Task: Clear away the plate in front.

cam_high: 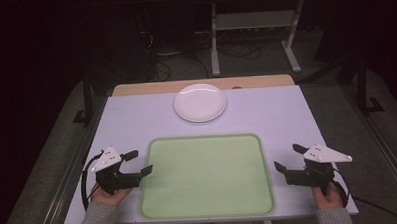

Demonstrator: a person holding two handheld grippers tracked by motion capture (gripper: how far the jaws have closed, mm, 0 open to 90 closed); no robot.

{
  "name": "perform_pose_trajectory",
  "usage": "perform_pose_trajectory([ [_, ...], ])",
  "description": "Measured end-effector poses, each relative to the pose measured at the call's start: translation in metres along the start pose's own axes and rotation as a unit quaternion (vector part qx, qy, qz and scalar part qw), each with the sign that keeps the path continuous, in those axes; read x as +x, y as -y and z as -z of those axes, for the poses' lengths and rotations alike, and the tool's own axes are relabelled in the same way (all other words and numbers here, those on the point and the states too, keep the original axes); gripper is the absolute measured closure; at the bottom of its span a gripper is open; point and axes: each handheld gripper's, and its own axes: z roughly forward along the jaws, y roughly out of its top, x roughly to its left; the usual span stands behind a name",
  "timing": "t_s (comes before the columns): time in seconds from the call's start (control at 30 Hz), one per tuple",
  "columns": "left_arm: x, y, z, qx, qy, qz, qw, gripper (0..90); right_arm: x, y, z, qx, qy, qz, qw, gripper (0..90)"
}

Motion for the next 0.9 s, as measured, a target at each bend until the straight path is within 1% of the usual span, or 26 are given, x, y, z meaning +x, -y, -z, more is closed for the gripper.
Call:
perform_pose_trajectory([
  [0.23,0.0021,0.0012,-0.0007,0.003,0.000,0.003,1.0000,23.1,-0.0008,-0.0001,-0.0003,-0.001,0.000,0.000,1.0000,13.4],
  [0.4,0.0039,0.0016,0.0002,0.001,0.001,0.013,0.9999,23.1,-0.0002,-0.0004,-0.0009,0.000,0.000,-0.002,1.0000,13.5],
  [0.6,0.0029,0.0023,-0.0006,0.006,-0.001,0.012,0.9999,23.1,0.0005,-0.0003,0.0011,-0.004,-0.003,-0.001,1.0000,13.5],
  [0.73,0.0018,0.0018,0.0002,0.003,-0.001,0.011,0.9999,23.0,0.0024,-0.0011,0.0007,-0.004,-0.005,0.002,1.0000,13.4],
  [0.83,0.0010,0.0007,0.0010,-0.003,-0.001,0.016,0.9999,23.1,0.0030,-0.0013,0.0003,-0.002,-0.006,0.002,1.0000,13.4],
  [0.9,0.0003,-0.0003,0.0013,-0.006,0.002,0.020,0.9998,23.0,0.0028,-0.0014,0.0003,-0.004,-0.004,0.003,1.0000,13.5],
])
